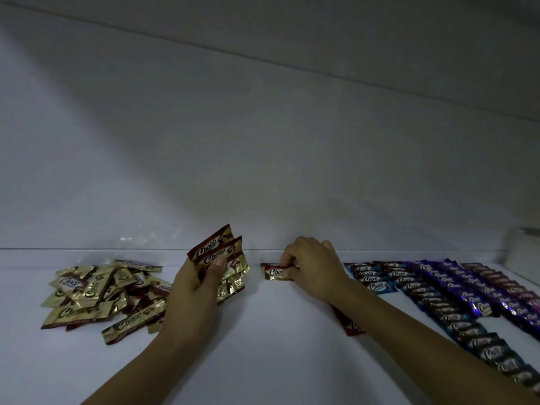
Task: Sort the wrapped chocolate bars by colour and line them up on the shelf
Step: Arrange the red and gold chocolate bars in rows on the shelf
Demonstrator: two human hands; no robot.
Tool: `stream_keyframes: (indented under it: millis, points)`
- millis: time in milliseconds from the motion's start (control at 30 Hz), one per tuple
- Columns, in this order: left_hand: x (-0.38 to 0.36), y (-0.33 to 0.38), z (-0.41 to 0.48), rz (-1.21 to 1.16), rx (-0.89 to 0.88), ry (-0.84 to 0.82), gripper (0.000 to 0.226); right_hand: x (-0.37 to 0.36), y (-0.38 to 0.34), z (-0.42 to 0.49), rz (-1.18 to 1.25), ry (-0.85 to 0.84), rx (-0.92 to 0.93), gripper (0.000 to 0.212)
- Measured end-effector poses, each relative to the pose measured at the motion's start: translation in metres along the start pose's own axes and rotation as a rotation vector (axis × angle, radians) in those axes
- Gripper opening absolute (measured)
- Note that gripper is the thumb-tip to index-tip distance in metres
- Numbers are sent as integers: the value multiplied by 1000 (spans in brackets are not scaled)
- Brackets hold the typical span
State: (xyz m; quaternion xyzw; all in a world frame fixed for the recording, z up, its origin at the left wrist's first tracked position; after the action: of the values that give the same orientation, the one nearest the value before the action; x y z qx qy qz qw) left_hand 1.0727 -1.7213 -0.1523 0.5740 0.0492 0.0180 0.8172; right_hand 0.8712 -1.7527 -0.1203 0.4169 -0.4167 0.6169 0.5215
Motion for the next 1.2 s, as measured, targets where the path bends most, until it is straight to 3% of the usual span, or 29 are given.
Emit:
stream_keyframes:
  millis: [400, 500, 533, 600, 667, 733, 867, 1033, 1200]
  points:
    - [0, -4, 1, -1, 6, 6, 13, -6, 7, 6, 60, -52, -9, 18]
    - [-1, -2, 0, -22, 14, -42, 13, 3, -1, -1, 31, 30, -9, 21]
    - [-1, -1, 0, -33, 14, -66, 14, 8, -6, -4, 151, 94, -16, 20]
    - [-3, 1, -1, -40, 11, -101, 14, 22, -23, -11, 626, 130, -5, 23]
    - [-4, 4, -3, -36, -6, -127, 12, 36, -40, -15, 912, 20, 65, 22]
    - [-5, 9, -5, -5, -37, -150, 16, 41, -50, -15, 932, -81, 101, 29]
    - [-5, 10, -7, 17, -37, -188, 11, 42, -50, -9, 1020, -119, 24, 10]
    - [-6, 12, -8, 85, -58, -225, 20, 40, -47, -8, 1007, -266, 14, 18]
    - [-5, 11, -6, 111, -77, -262, 13, 43, -43, -5, 1083, -175, -56, 3]
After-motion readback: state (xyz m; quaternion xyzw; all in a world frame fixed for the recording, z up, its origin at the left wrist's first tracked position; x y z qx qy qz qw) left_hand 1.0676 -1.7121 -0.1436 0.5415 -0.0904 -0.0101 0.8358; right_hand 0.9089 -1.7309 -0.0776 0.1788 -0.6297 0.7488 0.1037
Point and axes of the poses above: each hand's wrist, its own z-axis towards the middle knuckle, its own x-axis out of the back of the hand, y = z × x, the point moved 2 cm from there along z, towards the middle knuckle, and after that the axes turned 3 degrees about -x, right-handed, at the moved point
